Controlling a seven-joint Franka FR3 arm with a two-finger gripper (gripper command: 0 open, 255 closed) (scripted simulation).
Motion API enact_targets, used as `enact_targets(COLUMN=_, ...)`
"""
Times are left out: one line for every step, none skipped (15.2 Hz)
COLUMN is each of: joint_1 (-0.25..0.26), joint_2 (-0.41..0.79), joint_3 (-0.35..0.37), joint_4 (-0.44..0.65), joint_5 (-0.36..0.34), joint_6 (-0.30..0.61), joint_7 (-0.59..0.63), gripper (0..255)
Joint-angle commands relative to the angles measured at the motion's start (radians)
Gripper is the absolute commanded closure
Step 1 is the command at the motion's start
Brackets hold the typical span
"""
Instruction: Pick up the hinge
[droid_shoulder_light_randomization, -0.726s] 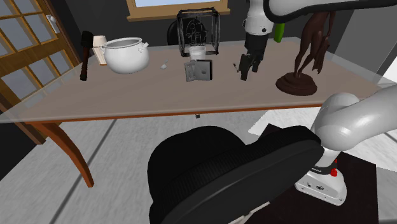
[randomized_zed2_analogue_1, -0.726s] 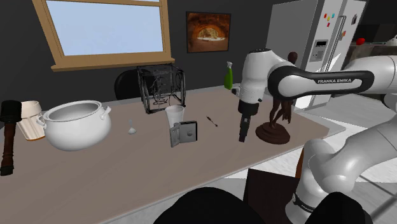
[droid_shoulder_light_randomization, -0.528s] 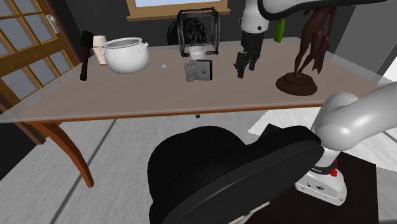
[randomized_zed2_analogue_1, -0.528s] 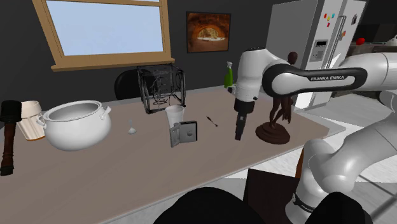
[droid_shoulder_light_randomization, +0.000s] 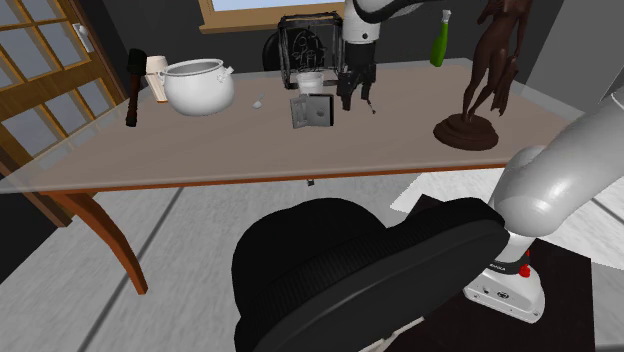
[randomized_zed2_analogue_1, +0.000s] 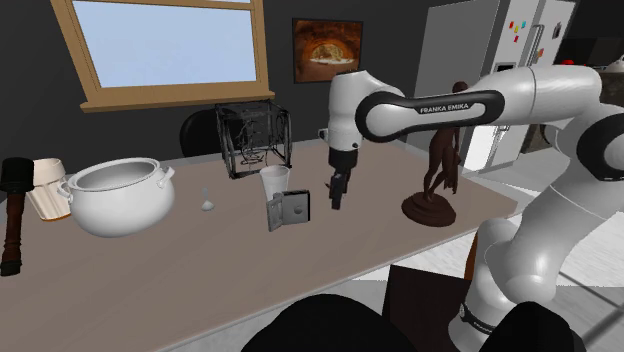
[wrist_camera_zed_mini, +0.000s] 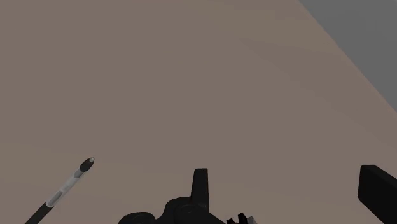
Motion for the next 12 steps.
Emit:
enact_targets(joint_1=-0.001, joint_2=0.088, joint_3=-0.004, joint_4=0.100, joint_5=0.001, joint_6=-0.020, joint_7=-0.005, gripper=0)
enact_targets(joint_1=-0.002, joint_2=0.131, joint_3=-0.006, joint_4=0.147, joint_5=0.002, joint_6=-0.027, joint_7=-0.007, gripper=0)
enact_targets(joint_1=-0.003, joint_2=0.175, joint_3=-0.007, joint_4=0.195, joint_5=0.002, joint_6=-0.035, joint_7=-0.009, gripper=0)
enact_targets(joint_1=-0.003, joint_2=0.219, joint_3=-0.009, joint_4=0.246, joint_5=0.003, joint_6=-0.045, joint_7=-0.012, gripper=0)
enact_targets(joint_1=-0.004, joint_2=0.263, joint_3=-0.010, joint_4=0.298, joint_5=0.005, joint_6=-0.057, joint_7=-0.014, gripper=0)
enact_targets(joint_1=-0.005, joint_2=0.308, joint_3=-0.012, joint_4=0.352, joint_5=0.006, joint_6=-0.070, joint_7=-0.016, gripper=0)
enact_targets(joint_1=-0.006, joint_2=0.353, joint_3=-0.013, joint_4=0.409, joint_5=0.007, joint_6=-0.085, joint_7=-0.018, gripper=0)
enact_targets(joint_1=-0.006, joint_2=0.356, joint_3=-0.013, joint_4=0.413, joint_5=0.007, joint_6=-0.086, joint_7=-0.018, gripper=0)
enact_targets(joint_1=-0.006, joint_2=0.354, joint_3=-0.013, joint_4=0.396, joint_5=0.007, joint_6=-0.072, joint_7=-0.018, gripper=0)
enact_targets(joint_1=-0.006, joint_2=0.353, joint_3=-0.013, joint_4=0.381, joint_5=0.007, joint_6=-0.058, joint_7=-0.018, gripper=0)
enact_targets(joint_1=-0.006, joint_2=0.351, joint_3=-0.013, joint_4=0.366, joint_5=0.007, joint_6=-0.044, joint_7=-0.018, gripper=0)
enact_targets(joint_1=-0.006, joint_2=0.350, joint_3=-0.013, joint_4=0.351, joint_5=0.007, joint_6=-0.031, joint_7=-0.018, gripper=0)
